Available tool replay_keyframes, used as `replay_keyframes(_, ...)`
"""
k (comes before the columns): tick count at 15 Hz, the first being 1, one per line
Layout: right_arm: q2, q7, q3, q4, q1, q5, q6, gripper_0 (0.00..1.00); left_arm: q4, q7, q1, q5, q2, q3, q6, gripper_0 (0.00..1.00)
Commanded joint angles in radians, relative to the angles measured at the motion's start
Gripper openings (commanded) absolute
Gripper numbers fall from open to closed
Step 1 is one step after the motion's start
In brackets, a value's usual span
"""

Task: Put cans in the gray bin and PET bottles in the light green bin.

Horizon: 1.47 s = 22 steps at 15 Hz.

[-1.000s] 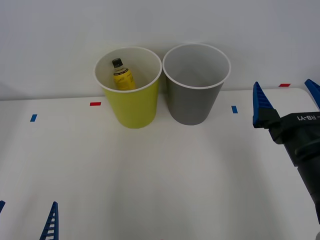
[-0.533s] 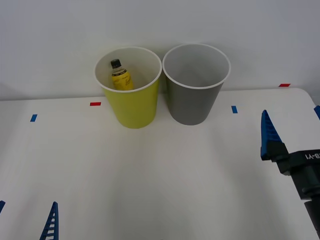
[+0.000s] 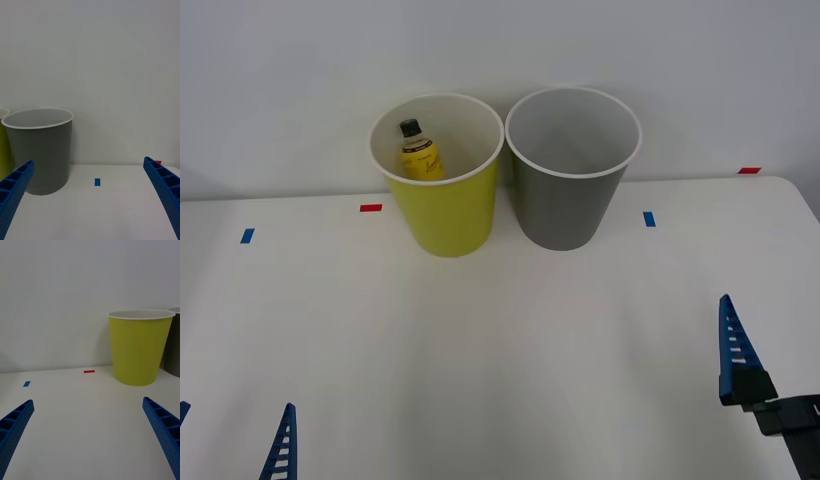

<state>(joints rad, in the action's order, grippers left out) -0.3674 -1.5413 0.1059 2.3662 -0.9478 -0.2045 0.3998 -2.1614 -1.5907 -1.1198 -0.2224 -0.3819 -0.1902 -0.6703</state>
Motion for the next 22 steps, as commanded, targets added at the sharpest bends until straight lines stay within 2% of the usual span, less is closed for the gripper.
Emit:
replay_keyframes(1,-0.007,-0.01,0.023,-0.005,-0.108,-0.007,0.065,1.0,0.0,0.0,0.0,0.0,0.0,0.0,0.0,1.0)
replay_keyframes(10,-0.044,-0.006,0.07,-0.005,-0.213,-0.026,0.073,1.0,0.0,0.0,0.0,0.0,0.0,0.0,0.0,1.0)
replay_keyframes(22,-0.048,-0.013,0.074,-0.005,-0.221,-0.026,0.073,1.0,0.0,0.0,0.0,0.0,0.0,0.0,0.0,1.0)
